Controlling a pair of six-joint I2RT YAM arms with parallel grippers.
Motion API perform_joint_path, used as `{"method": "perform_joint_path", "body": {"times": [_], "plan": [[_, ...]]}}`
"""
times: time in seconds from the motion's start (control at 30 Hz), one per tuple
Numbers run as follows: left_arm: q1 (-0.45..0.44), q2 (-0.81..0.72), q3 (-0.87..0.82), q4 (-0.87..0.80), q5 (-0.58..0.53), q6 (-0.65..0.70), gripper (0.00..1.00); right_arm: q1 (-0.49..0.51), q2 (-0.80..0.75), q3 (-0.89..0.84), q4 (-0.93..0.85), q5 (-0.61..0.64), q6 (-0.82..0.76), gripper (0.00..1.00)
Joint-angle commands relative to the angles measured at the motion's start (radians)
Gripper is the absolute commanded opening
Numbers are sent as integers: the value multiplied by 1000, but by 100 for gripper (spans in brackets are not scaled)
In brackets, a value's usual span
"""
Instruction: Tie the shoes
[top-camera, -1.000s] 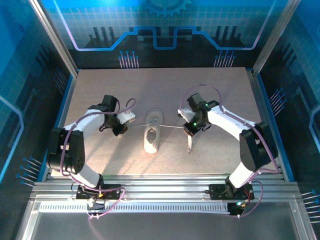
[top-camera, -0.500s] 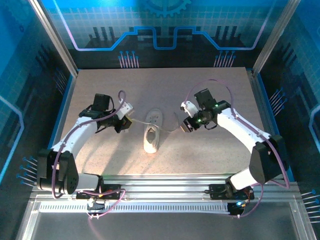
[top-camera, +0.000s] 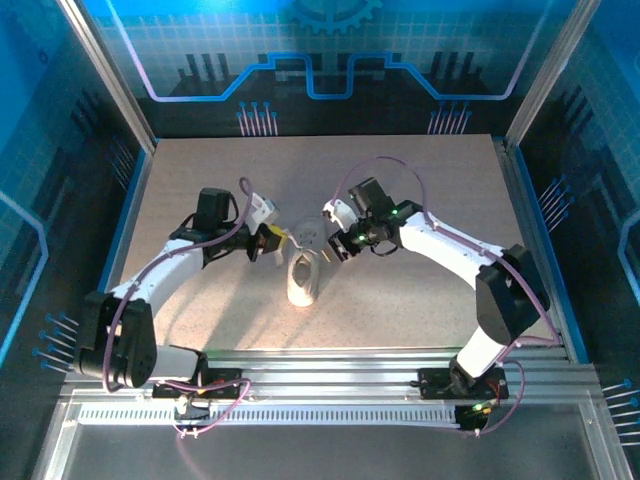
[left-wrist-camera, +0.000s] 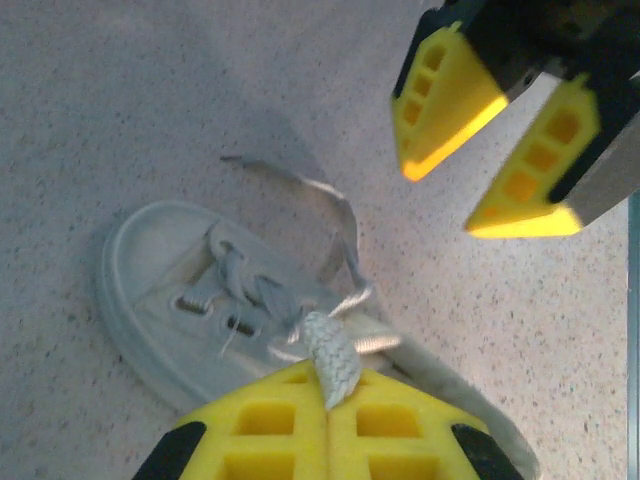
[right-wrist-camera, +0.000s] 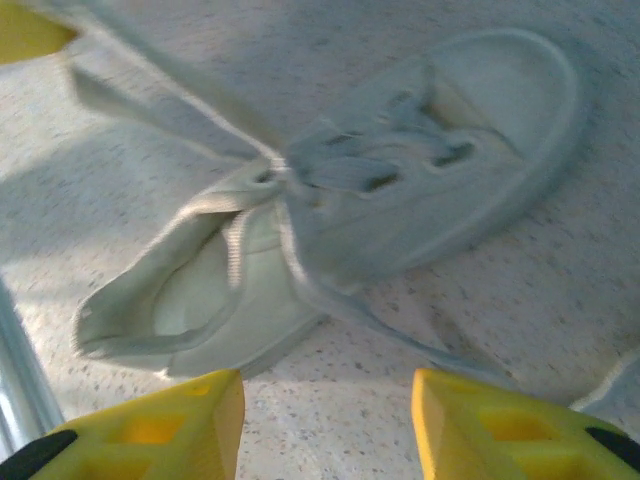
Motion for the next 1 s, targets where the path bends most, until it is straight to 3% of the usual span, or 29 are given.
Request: {"method": "perform_joint_path", "body": {"times": [0.0, 0.1, 0.3, 0.57, 0.73, 0.87, 0.97], "plan": [[-23, 35, -24, 126, 55, -58, 0, -67, 3, -3, -22, 130, 241, 49], [-43, 51, -34, 180, 54, -70, 0, -118, 16, -41, -49, 144, 351, 49], [-59, 64, -52, 278, 58, -103, 0, -125, 108, -25, -77, 178, 403, 51], [-56, 58, 50, 17, 46, 30, 0, -126, 249, 60, -87, 184, 403, 52], [-56, 48, 73, -10, 8, 38, 0, -125, 303, 72, -68, 188, 407, 52], [-56, 40, 68, 22, 27, 34, 0, -125, 346, 77, -64, 194, 407, 47], [-56, 30, 47, 53, 38, 44, 0, -125, 361, 72, -50, 195, 402, 37]]}}
